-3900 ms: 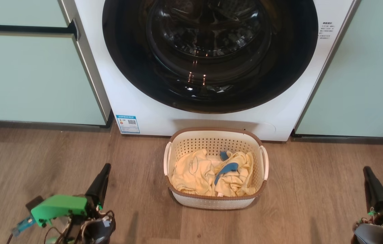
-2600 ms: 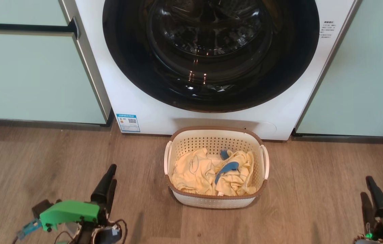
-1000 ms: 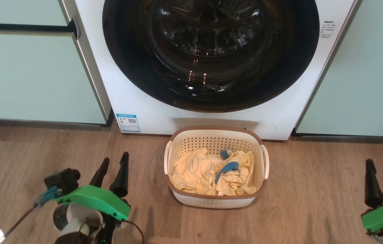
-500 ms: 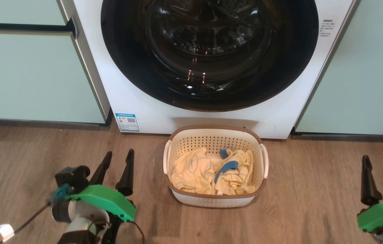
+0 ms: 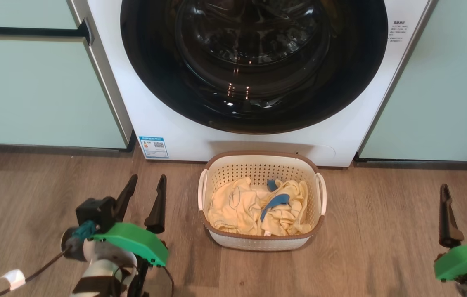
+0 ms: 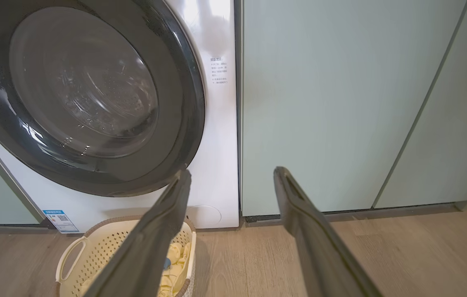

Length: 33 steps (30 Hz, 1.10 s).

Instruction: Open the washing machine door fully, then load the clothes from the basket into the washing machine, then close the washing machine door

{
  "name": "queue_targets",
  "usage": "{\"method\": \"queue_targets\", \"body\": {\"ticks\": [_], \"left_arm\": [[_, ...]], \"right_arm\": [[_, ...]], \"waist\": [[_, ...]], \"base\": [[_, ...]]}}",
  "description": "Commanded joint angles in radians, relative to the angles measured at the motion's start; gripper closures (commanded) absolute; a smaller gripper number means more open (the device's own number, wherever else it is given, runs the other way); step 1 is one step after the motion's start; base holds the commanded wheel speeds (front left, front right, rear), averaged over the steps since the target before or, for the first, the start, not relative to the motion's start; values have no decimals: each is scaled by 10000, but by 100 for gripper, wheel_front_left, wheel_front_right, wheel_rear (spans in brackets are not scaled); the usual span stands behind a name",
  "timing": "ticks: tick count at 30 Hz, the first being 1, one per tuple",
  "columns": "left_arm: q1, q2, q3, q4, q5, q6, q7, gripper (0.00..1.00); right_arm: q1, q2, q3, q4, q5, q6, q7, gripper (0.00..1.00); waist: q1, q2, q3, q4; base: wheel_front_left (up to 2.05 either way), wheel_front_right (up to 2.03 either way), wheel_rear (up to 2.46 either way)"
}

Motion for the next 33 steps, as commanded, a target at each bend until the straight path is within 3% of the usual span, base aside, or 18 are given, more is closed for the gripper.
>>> {"method": "queue_targets", "body": {"ticks": [1, 14, 33], "left_arm": [[-607, 169, 257, -364, 322, -20, -173, 0], [-762, 144, 189, -403, 1842, 231, -538, 0], [-790, 58, 271, -320, 1810, 255, -538, 0]], "right_arm": [[-442, -292, 161, -451, -399, -27, -178, 0], [-458, -379, 229, -709, -1943, -30, -411, 0], [-485, -223, -93, -702, -1781, -30, -492, 0]], "waist": [[0, 0, 22, -17], [0, 0, 128, -102], [0, 0, 158, -111]], "base": [[0, 0, 0], [0, 0, 0], [0, 0, 0]]}}
